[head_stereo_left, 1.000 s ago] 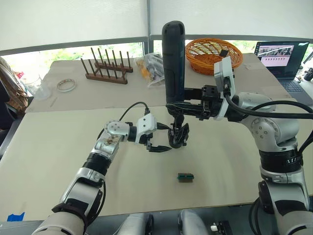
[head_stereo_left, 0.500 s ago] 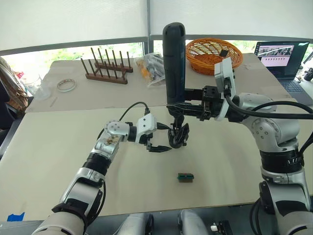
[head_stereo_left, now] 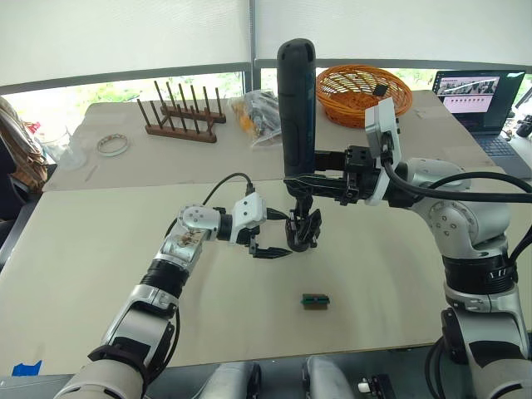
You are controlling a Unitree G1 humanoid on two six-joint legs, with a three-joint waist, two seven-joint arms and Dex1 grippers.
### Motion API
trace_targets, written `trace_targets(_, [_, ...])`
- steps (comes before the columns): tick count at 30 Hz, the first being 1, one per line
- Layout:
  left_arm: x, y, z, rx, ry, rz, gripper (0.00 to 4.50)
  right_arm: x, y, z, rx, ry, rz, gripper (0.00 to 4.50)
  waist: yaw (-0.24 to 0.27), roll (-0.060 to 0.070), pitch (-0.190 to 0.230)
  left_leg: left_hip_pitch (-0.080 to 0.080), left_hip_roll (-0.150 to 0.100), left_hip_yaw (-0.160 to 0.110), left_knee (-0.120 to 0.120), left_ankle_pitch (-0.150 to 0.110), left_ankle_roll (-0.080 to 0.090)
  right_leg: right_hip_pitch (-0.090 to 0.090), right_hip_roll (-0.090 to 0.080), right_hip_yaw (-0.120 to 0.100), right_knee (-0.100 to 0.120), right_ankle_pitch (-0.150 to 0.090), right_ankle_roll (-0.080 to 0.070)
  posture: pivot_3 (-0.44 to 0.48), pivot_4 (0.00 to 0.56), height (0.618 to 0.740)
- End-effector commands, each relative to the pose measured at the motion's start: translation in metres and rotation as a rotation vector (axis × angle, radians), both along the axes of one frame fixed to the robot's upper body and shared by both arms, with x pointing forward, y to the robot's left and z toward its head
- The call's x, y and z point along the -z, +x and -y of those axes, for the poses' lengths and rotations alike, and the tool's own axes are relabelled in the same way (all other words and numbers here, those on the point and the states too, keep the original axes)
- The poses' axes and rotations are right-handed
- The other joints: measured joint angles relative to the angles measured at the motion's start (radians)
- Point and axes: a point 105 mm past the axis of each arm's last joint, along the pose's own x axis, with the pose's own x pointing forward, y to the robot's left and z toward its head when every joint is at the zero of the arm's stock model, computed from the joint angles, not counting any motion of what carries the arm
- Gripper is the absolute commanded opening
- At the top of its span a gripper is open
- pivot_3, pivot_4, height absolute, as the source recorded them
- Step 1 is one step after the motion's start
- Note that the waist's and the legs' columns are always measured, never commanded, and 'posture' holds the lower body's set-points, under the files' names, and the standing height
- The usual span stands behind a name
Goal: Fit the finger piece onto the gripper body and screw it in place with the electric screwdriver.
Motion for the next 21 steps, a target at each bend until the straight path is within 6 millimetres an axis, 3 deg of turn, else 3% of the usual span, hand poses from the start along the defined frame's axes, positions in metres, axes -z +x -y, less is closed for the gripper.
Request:
trace_targets(1, [-0.0112, 0.0011, 0.0032, 0.016, -0.015, 0.050, 4.50, -0.0287, -0.0120, 0.0006, -0.026, 0.041, 0.104, 1.91, 0.000, 0.000, 0.000, 0.000, 0.000, 0.000, 0.000, 0.000, 0.000, 0.000, 0.000, 0.000, 0.000, 0.000, 0.000, 0.000, 0.150, 0.740])
trace_targets(21, [-0.0108, 0.0008, 0.0021, 0.017, -0.013, 0.055, 4.50, -0.0202, -0.0118, 0.0045, -0.024, 0.025, 0.103, 1.91, 0.000, 0.000, 0.000, 0.000, 0.000, 0.000, 0.000, 0.000, 0.000, 0.000, 0.000, 0.000, 0.000, 0.000, 0.000, 0.000, 0.150, 0.740])
